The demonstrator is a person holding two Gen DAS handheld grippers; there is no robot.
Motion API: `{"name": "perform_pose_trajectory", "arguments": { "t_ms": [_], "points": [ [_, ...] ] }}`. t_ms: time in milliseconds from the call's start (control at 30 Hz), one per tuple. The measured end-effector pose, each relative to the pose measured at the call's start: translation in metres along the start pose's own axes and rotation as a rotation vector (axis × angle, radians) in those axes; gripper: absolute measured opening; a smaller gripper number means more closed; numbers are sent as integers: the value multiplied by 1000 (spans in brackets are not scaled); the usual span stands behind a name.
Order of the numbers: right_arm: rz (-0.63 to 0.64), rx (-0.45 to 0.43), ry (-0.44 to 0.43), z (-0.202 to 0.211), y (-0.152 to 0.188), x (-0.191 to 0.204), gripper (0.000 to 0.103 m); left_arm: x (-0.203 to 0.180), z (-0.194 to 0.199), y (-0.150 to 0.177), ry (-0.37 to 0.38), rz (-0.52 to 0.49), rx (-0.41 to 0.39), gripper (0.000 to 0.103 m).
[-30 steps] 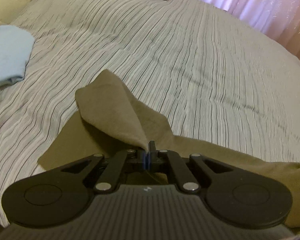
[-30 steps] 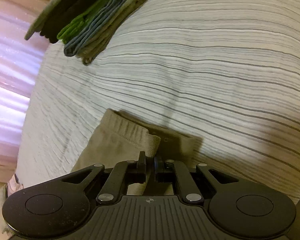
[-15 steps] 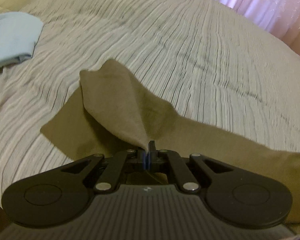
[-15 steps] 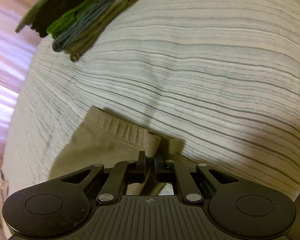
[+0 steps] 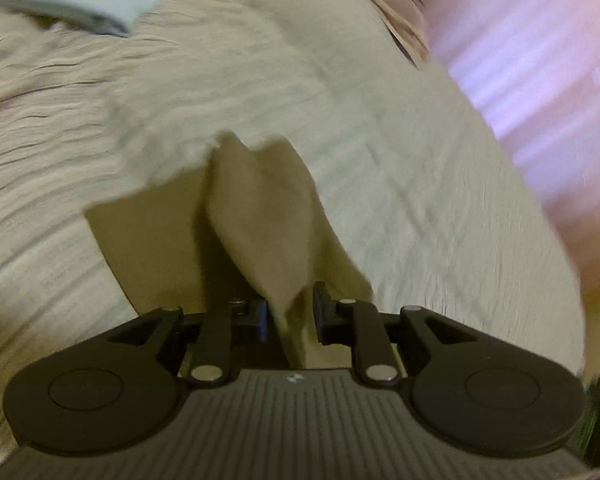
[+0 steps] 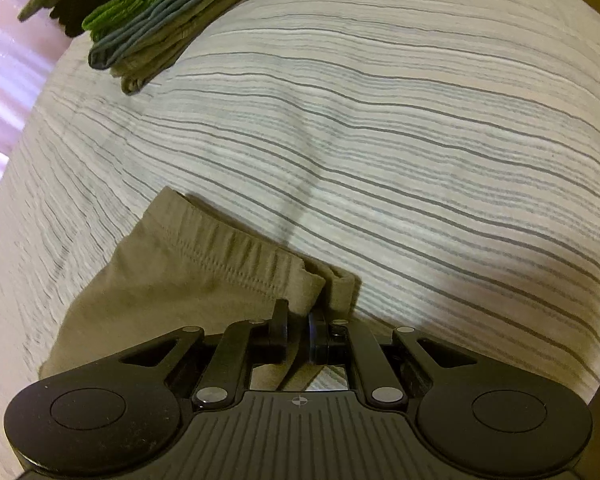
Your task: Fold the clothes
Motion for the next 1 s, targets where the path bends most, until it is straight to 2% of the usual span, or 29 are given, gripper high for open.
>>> {"name": "perform_pose_trajectory", "arguments": {
  "t_ms": [33,100,233,300,400,433,500,733,1000],
  "points": [
    [1,-1,5,0,0,1,6,6,2,-8,0,29,-21,16],
    [-4,1,12,0,0,1,6,15,10,-21,3,66,-70,0],
    [-3,13,27,2,-2,2,6,9,42,-24,10,-36,-150,0],
    [1,14,39,1,-4,4,6,15,43,-12,-32,-68,-123,0],
    [-8,14,46,1,-4,5,6,37,25,1,-107,-36,-50,0],
    [-12,14,47,1,-3,6,6,40,20,1,-110,-28,-46,0],
    [-3,16,50,4,-3,6,6,40,16,1,-110,-33,-53,0],
    [34,-2,12,22,-6,14,6,31,26,-5,-152,-155,-68,0],
    [6,-26,-61,33,-10,7,6,21,40,1,-186,-246,-82,0]
  ]
}}
Point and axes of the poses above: each gripper's, at about its wrist camera, not at the fingertips, and z roughly against the way its jaws point, x to its left, y to its underside, the point moved 6 cm from there along -z, roughly the way its jaws point, and after that the axes turned 14 degrees about x, right-handed, at the moved point
